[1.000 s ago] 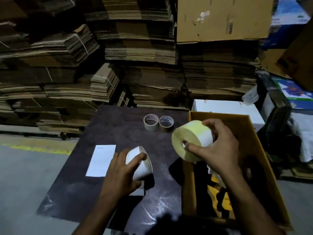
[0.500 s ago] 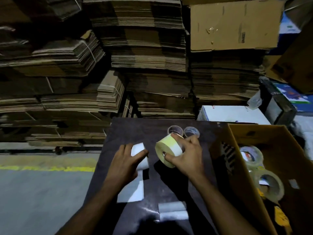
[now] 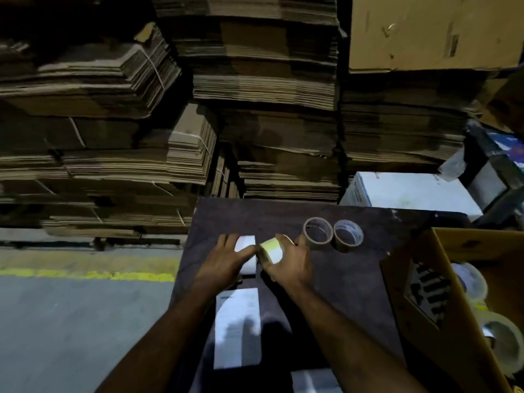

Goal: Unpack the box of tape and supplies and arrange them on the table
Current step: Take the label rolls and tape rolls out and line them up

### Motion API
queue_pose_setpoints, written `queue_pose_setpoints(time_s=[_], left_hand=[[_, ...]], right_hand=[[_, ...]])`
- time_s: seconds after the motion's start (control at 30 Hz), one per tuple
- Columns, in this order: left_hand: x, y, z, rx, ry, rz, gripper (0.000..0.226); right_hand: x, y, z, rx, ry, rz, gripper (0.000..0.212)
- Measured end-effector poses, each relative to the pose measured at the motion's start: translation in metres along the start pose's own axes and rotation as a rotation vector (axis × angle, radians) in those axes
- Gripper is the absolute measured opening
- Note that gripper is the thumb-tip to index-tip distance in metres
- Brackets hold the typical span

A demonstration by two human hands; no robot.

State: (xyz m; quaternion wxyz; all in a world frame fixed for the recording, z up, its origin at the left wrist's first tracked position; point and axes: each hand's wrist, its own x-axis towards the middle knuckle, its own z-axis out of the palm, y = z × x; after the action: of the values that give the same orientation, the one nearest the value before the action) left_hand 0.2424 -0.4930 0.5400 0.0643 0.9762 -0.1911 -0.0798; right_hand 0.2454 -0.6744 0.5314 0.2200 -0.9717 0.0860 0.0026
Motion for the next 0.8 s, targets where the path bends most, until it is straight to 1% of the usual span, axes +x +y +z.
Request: queue_pose_setpoints(time_s=[0.07,0.13,0.2,0.27,0.33,0.4,0.43,0.47,0.53,0.6,0.67,0.7,0.8], left_hand=[[0.000,-0.002,0.008,0.004,0.024,0.025,0.094],[0.003,-0.009,0.009,-0.029,0.074,0.035,0.089],[0.003,-0.018,0.011,-0.178,0.133,-0.015,0.081],[0.000,-0.026,0.012,-0.430,0.230,-0.138,0.074],[-0.004,-0.033,0.017,-0.677,0.346,-0.359,0.069],[-0.008,-0.039,0.022,-0.776,0.379,-0.553,0.074],[-0.009,-0.044,0.027,-0.784,0.382,-0.587,0.076],[-0.010,-0.048,0.032,-0.762,0.375,-0.593,0.075],[-0.013,-0.049,0.036,-0.693,0.371,-0.578,0.068],[-0.014,-0.046,0.038,-0.716,0.392,-0.567,0.071],[-0.014,-0.043,0.037,-0.778,0.423,-0.575,0.082],[-0.014,-0.041,0.036,-0.823,0.438,-0.576,0.086],[-0.007,-0.036,0.032,-0.942,0.474,-0.568,0.093]], right_hand=[[-0.001,0.001,0.007,-0.016,-0.001,0.001,0.068],[0.007,0.000,0.008,0.030,0.016,0.025,0.072],[0.020,0.001,0.003,0.147,0.019,0.094,0.077],[0.038,0.001,-0.003,0.333,-0.024,0.237,0.074],[0.056,0.001,-0.004,0.559,-0.081,0.413,0.068],[0.068,-0.002,-0.001,0.716,-0.150,0.524,0.066],[0.072,-0.004,0.002,0.745,-0.176,0.546,0.065],[0.073,-0.006,0.005,0.724,-0.195,0.539,0.064],[0.075,-0.005,0.011,0.587,-0.200,0.455,0.058],[0.073,-0.008,0.008,0.513,-0.215,0.380,0.050],[0.072,-0.009,0.006,0.591,-0.258,0.399,0.038],[0.072,-0.008,0.005,0.650,-0.273,0.423,0.036],[0.074,-0.010,0.006,0.727,-0.264,0.460,0.041]])
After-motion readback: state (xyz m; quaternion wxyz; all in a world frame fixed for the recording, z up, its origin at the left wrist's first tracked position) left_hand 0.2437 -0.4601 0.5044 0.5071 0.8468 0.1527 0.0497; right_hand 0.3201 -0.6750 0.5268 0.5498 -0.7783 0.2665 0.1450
